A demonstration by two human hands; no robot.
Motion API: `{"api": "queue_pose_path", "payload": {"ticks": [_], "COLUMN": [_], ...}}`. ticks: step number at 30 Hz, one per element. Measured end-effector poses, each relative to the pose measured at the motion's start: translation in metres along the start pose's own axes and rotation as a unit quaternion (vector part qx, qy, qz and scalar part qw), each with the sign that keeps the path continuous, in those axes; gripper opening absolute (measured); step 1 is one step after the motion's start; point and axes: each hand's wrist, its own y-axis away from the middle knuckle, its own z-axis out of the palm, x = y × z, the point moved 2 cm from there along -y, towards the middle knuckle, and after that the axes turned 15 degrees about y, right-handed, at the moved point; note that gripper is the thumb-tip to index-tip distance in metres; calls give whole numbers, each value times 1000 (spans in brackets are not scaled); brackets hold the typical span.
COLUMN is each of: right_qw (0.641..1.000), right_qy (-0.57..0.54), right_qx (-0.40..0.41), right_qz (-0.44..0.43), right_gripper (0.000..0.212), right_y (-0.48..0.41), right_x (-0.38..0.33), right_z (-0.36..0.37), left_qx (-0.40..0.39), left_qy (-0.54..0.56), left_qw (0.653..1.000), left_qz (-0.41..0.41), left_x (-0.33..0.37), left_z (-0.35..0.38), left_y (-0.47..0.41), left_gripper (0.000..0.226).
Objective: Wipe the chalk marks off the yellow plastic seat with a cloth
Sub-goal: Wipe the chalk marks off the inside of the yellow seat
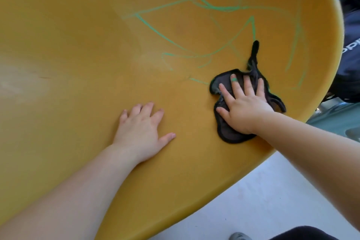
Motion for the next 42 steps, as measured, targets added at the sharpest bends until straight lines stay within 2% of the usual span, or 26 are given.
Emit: {"api": "queue_pose_path", "payload": {"ticks": [5,10,12,14,17,19,21,24,26,28,29,32,34,37,39,42], "right_qw": [985,977,984,994,998,999,999,987,971,963,970,994,996,994,991,989], "right_qy": [-59,-38,-3,32,57,22,-20,-80,-74,-40,-16,44,41,-41,-86,-104], "right_qx": [-9,-10,0,21,15,18,25,29,42,53,58,78,75,90,93,86], "right_qz": [-163,-210,-179,-98,4,15,-23,-135,-222,-261,-237,-60,2,56,49,-64], "right_gripper": [72,82,93,102,99,97,95,87,86,89,94,110,111,106,100,94], "right_y": [59,109,107,88,57,46,45,72,99,103,93,40,7,-23,-27,4], "right_x": [-52,-46,-24,9,32,9,-29,-77,-84,-58,-37,16,13,-26,-54,-94], "right_z": [-5,10,18,22,22,19,12,-2,1,11,17,15,5,-10,-18,-24], "left_qx": [-20,-39,-51,-51,-50,-53,-57,-52,-53,-52,-53,-56,-64,-63,-52,-55], "left_qy": [-6,-22,-26,-24,-18,-36,-60,-74,-62,-55,-53,-43,-37,-32,-39,-31], "left_qw": [999,995,993,994,996,997,996,996,995,996,996,997,997,996,995,994], "left_qz": [41,91,98,98,69,54,26,-26,-49,-47,-42,-34,-35,-58,-79,-90], "left_x": [-17,-25,-27,-22,-5,10,22,20,8,-2,-4,-6,-8,-13,-18,-22], "left_z": [-1,5,5,3,-2,-6,-11,-19,-20,-21,-23,-27,-28,-32,-37,-40], "left_y": [16,40,46,48,43,33,23,19,22,23,23,21,20,19,17,16], "left_gripper": [90,94,93,94,94,91,98,119,132,137,135,131,132,132,133,135]}}
